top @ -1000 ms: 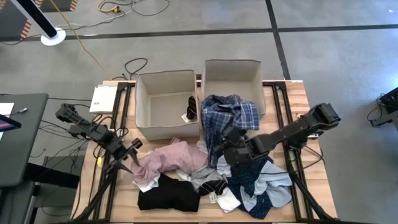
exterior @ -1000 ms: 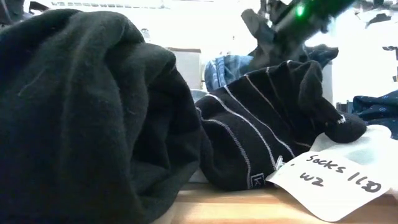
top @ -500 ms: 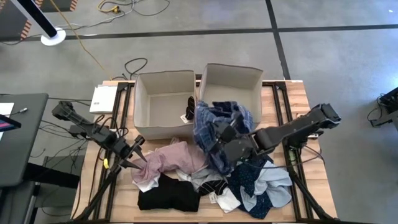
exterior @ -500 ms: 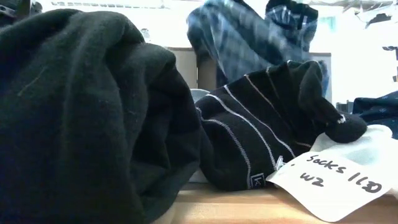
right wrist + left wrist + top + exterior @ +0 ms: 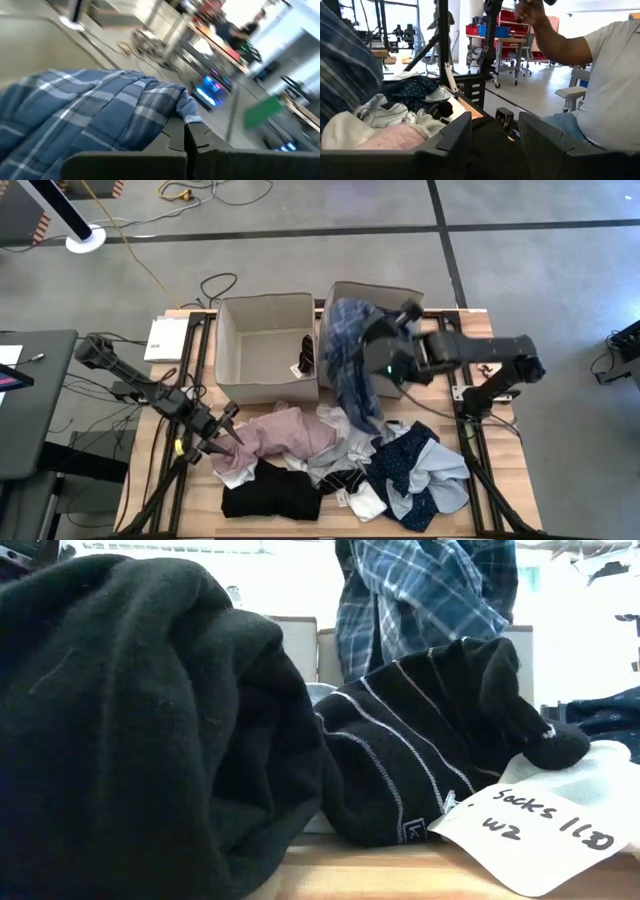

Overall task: Sort clothes
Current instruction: Put the blue pants into the right white laundry bin

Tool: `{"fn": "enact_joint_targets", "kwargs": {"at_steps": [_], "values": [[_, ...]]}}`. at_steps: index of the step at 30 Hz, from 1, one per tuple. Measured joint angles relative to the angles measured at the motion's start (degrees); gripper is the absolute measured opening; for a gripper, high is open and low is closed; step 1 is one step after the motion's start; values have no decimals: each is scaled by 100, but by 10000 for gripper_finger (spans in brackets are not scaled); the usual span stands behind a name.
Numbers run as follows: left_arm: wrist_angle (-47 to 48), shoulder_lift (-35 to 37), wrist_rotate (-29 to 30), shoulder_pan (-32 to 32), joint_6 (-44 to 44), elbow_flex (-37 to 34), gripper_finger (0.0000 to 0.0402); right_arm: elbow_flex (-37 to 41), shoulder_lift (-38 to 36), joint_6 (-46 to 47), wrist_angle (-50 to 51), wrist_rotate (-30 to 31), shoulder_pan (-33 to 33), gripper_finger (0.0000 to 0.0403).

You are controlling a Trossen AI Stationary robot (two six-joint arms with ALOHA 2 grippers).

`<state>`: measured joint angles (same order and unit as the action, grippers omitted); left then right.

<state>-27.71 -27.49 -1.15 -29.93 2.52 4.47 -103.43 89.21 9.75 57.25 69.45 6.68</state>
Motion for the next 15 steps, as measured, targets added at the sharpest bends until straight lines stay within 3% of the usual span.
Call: {"fn": "enact_joint_targets", "kwargs": {"at_steps": [7, 15], "values": [[-597, -525, 21, 0, 26, 0, 158, -30, -2, 693, 1096, -1134, -1269, 0], [-1184, -1028, 62, 0, -31, 7, 158, 1374, 9, 788, 273, -2911, -2368, 0]]}}
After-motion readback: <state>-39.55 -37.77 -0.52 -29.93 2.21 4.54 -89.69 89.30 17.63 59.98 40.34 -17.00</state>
